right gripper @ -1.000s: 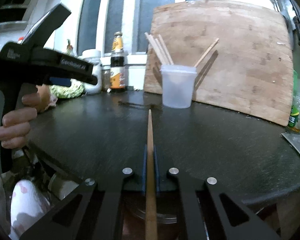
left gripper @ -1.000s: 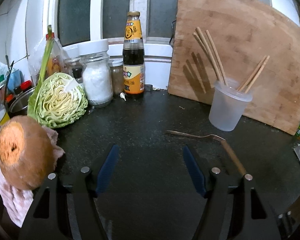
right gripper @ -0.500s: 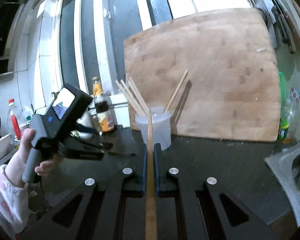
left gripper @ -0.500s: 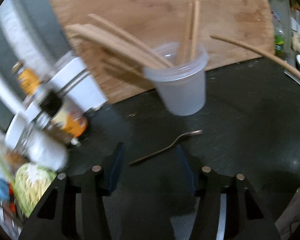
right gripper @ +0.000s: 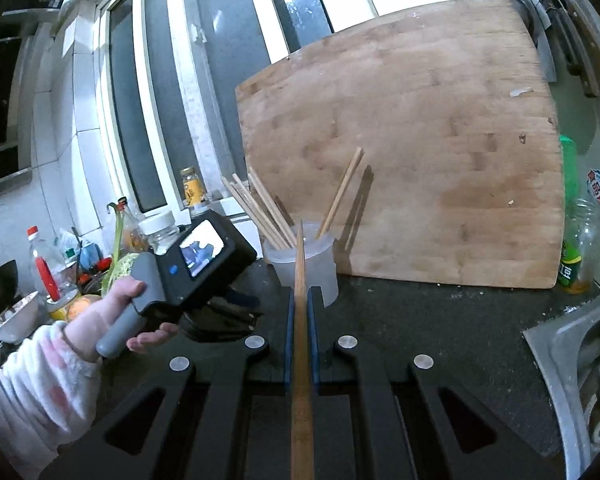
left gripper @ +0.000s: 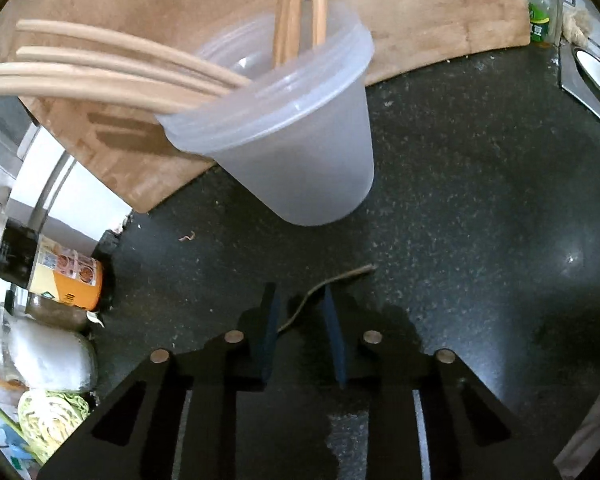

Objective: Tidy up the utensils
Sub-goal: 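Lower the chopstick into the clear cup with the right tool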

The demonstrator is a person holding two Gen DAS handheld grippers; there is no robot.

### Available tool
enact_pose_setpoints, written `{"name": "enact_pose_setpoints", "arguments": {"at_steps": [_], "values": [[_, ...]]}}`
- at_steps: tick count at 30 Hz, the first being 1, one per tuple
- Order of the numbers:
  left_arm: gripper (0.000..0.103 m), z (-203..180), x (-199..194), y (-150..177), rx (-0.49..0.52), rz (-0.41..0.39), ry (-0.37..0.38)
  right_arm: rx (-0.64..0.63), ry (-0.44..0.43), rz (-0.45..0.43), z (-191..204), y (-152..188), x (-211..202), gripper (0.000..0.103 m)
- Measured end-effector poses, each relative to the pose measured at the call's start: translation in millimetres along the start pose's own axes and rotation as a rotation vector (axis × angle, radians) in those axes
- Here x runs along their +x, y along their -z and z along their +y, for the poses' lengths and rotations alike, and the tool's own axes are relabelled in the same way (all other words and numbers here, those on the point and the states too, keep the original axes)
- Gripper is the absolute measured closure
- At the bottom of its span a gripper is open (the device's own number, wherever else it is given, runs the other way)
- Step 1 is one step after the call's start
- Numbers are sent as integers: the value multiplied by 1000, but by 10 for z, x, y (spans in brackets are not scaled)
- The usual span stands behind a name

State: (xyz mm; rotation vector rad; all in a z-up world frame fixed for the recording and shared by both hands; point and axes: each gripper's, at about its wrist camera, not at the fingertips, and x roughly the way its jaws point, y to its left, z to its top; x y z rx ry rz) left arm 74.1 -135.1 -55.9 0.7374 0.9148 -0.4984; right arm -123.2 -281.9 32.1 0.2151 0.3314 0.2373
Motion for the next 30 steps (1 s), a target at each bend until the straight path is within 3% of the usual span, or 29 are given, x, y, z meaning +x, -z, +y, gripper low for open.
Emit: {"name": "enact_pose_setpoints", "arguments": {"at_steps": [5, 9, 14, 17, 19, 22, 30], "values": [[91, 71, 24, -7, -49, -2, 88, -8, -8, -12, 8, -57, -5, 95], [102, 123, 24, -6, -73, 0, 107, -6, -15, -13, 37, -91, 36, 95], [102, 180, -245, 14, -133, -62, 93, -2, -23, 11, 53, -178, 122, 95], [102, 256, -558, 28, -176, -137, 104, 38, -11, 108, 0, -310, 288, 95], [102, 322, -771, 33, -211, -189, 131, 76, -49, 172, -63, -419, 397, 95], [103, 423, -1069, 26, -248, -272, 161, 55, -45, 270, -21, -587, 531, 95], [103, 621, -1558, -207, -295, -439, 141, 88, -41, 426, 96, -944, 936, 95]]}}
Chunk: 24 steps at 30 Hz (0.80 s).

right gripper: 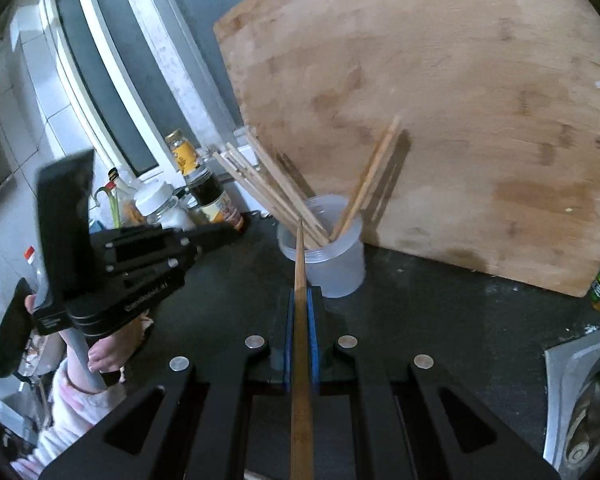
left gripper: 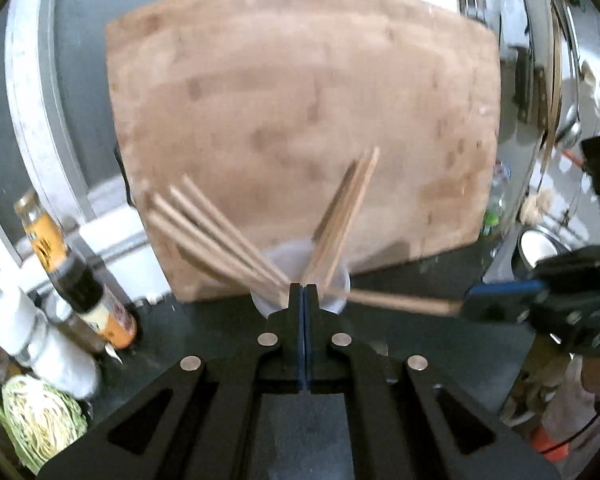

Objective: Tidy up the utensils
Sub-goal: 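Lower the chopstick into the clear cup with the right tool, then push the held chopstick down into the cup among the others with the right tool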

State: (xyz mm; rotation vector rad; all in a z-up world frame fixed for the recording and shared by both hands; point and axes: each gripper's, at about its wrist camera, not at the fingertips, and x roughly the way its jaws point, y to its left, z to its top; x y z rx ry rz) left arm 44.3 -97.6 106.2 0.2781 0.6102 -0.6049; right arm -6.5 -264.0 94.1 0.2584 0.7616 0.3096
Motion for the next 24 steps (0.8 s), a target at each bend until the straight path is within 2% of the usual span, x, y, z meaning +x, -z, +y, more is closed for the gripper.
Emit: {"name": "enact_pose_setpoints", "arguments": {"at_steps": [2, 5, 7, 9, 13, 16, 20, 24], "values": [[103, 52, 9, -51, -3, -20, -20, 9, 29, 15, 24, -77, 59, 95], [103, 109, 58, -55, -31, -42, -42, 9, 124, 38, 34, -234, 231, 95], [103, 144, 137, -11, -49, -31, -69, 24, 101, 77, 24, -295, 328, 95], [103, 151, 219, 49, -40, -34, -149, 48, 96, 122, -8, -355, 421, 95], [103, 215, 234, 116, -74, -67, -163, 73, 100, 195, -23, -560, 555, 95], [103, 212, 150, 130, -87, -136, -198, 63, 112, 235, 14, -739, 616, 95], [103, 275, 62, 164, -138, -217, -153, 25, 145, 319, 97, -914, 766, 95], [103, 359, 102, 174, -172, -228, -151, -14, 159, 410, 174, -1032, 860, 95]]}}
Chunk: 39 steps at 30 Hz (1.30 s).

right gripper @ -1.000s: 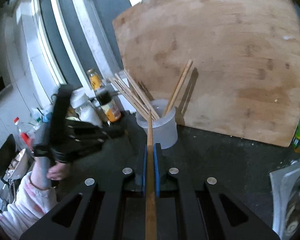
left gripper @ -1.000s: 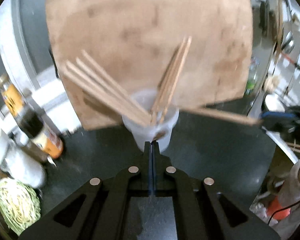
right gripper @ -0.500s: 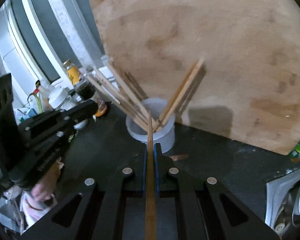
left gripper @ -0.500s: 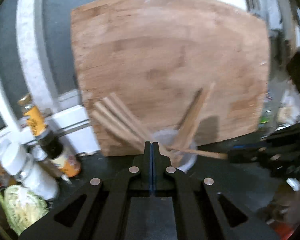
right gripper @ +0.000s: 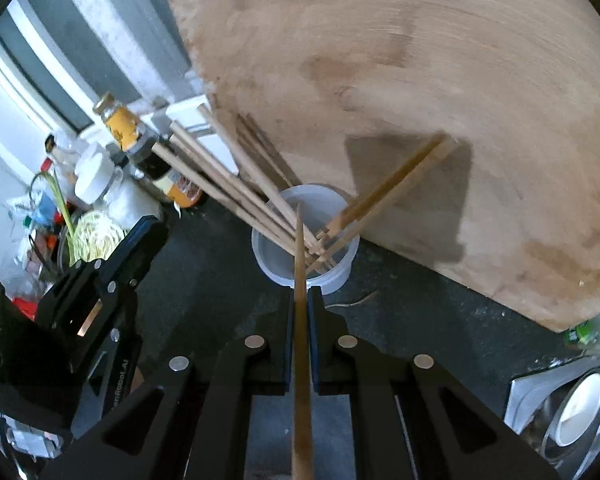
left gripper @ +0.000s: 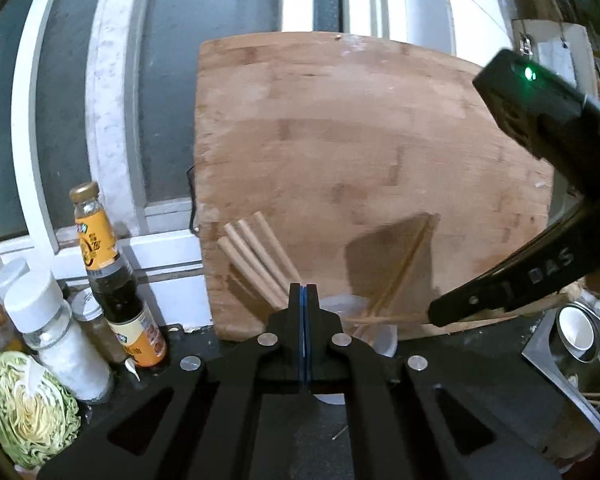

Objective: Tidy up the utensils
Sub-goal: 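Push the held chopstick down into the cup among the others with the right tool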

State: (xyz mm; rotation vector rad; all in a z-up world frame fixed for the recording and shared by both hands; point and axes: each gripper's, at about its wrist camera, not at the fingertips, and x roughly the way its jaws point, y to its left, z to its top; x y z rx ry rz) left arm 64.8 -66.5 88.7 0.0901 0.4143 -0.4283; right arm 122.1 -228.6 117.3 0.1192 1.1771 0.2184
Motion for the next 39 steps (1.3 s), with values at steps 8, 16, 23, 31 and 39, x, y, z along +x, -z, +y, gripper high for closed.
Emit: {"name": "enact_pose_setpoints", "arguments": {"at_steps": [8, 16, 23, 31, 39], "values": [[103, 242, 208, 154, -91, 0, -20, -96, 131, 153, 204, -224, 157, 95], [103, 305, 358, 305, -100, 2, -31, -85, 139, 173, 157, -165, 254, 95], [103, 341, 426, 317, -122, 23, -24, -72, 94, 135, 119, -95, 184, 95], [103, 328, 429, 355, -121, 29, -19, -57, 86, 167, 114, -287, 187, 95], [103, 327, 438, 360, -124, 36, -24, -77, 96, 204, 185, -324, 355, 95]]}}
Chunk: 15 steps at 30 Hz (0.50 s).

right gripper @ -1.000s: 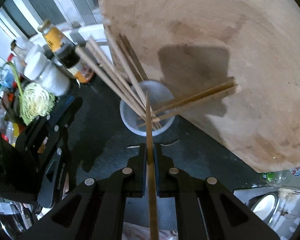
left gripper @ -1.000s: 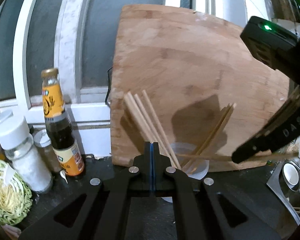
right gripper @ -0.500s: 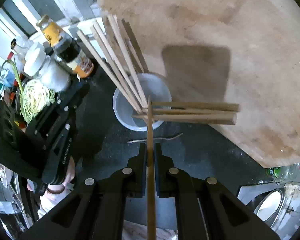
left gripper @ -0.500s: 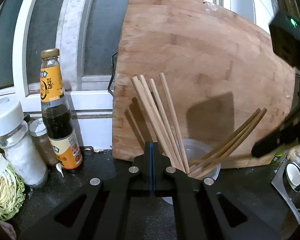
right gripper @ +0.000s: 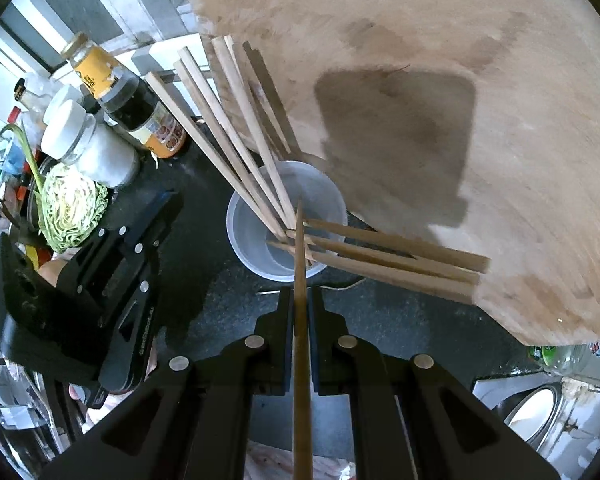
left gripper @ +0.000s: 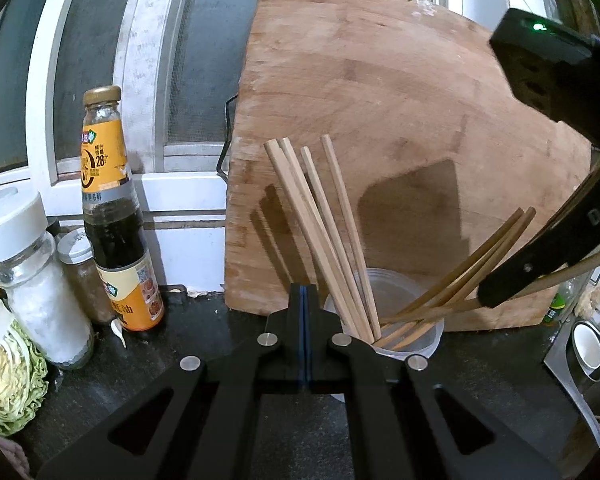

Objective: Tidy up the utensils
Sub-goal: 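Push the held chopstick down into the cup among the others with the right tool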

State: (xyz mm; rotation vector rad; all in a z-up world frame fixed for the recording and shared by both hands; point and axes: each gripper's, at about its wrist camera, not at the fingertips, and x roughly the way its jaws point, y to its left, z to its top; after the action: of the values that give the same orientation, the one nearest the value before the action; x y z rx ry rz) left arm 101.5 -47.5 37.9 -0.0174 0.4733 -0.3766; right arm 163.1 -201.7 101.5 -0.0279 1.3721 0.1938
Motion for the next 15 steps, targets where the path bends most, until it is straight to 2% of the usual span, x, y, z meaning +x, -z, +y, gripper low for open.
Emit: {"name": "enact_pose_setpoints", "arguments": {"at_steps": [7, 15], "values": [[103, -24, -41, -8, -13, 1, 35, 7, -8, -13, 0, -49, 25, 95], [103, -55, -54, -10, -2, -9, 18, 8, 18, -80, -15, -99, 31, 95]]}}
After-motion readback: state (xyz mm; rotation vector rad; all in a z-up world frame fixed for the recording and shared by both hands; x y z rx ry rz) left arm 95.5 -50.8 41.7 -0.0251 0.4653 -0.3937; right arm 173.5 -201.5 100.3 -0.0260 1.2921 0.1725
